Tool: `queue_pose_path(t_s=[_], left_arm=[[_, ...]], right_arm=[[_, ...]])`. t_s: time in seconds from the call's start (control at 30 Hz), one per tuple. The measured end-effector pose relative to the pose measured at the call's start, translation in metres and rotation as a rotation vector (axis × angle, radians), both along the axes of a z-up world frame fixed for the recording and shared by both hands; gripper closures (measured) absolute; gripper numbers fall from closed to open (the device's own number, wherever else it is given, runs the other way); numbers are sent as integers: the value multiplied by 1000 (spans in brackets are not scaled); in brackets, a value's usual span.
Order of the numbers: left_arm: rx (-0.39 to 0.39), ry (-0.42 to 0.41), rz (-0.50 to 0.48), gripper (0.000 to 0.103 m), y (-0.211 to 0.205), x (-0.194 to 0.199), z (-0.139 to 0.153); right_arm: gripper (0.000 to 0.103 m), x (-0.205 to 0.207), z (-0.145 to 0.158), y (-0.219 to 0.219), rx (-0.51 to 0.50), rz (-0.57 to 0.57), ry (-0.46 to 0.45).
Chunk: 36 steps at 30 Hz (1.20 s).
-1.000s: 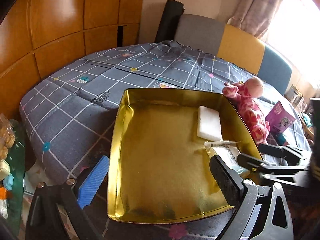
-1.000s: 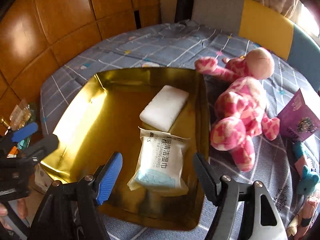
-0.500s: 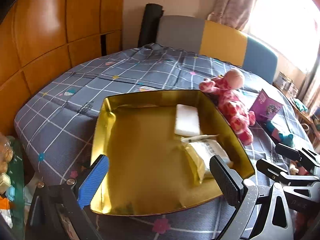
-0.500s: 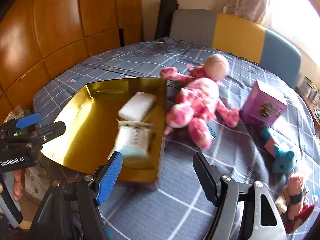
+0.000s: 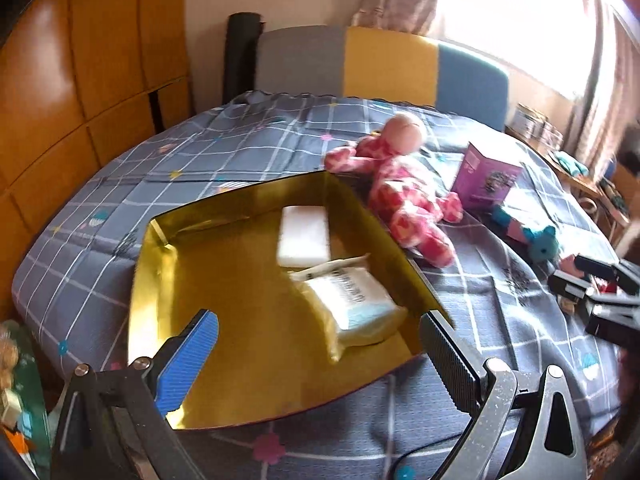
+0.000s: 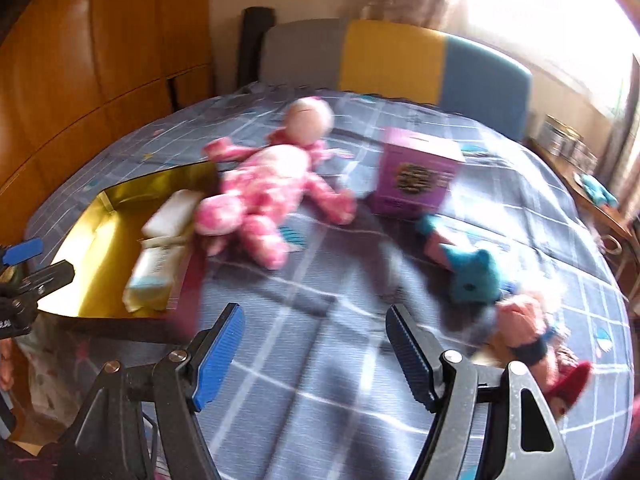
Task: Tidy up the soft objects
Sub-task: 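Move both tools back toward the plush toys and socks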
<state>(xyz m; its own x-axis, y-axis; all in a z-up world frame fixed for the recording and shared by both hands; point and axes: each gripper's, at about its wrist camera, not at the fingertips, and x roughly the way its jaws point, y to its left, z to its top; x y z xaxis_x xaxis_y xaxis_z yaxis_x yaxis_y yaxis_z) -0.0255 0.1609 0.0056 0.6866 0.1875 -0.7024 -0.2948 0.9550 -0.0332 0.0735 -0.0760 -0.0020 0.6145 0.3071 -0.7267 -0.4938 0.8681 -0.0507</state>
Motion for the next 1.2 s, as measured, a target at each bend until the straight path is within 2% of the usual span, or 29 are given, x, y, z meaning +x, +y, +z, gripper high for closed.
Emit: queue_pose_path(t_s=[0.17, 0.4, 0.47, 0.53, 0.63, 0.8, 0.87, 1.03, 1.13, 1.2], left_arm=[[30, 3, -97, 2, -29, 14, 5], [44, 6, -215, 2, -70, 42, 16], [35, 18, -247, 2, -82, 54, 17], [12, 30, -270, 2, -92, 67, 17], [-16, 48, -306, 5, -112, 90, 16], [-78, 103, -361, 14, -143, 130, 10], [-118, 119, -377, 14, -156, 147, 7], [-153, 157, -403, 14, -189, 190, -5], [-254, 202, -395, 13, -201, 215, -16], [-273, 198, -387, 11, -210, 226, -20]], right_arm=[[29, 25, 8, -74, 20, -208, -21], [29, 56, 7, -193, 45, -585, -53], [29, 58, 1, -220, 77, -673, -52], [29, 56, -5, -245, 150, -733, -13], [29, 53, -4, -259, 234, -754, 8], [29, 54, -6, -246, 251, -704, 28], [29, 57, -7, -241, 247, -694, 26], [29, 58, -8, -246, 295, -690, 37], [29, 60, -13, -249, 326, -687, 74], [29, 61, -14, -250, 340, -685, 87]])
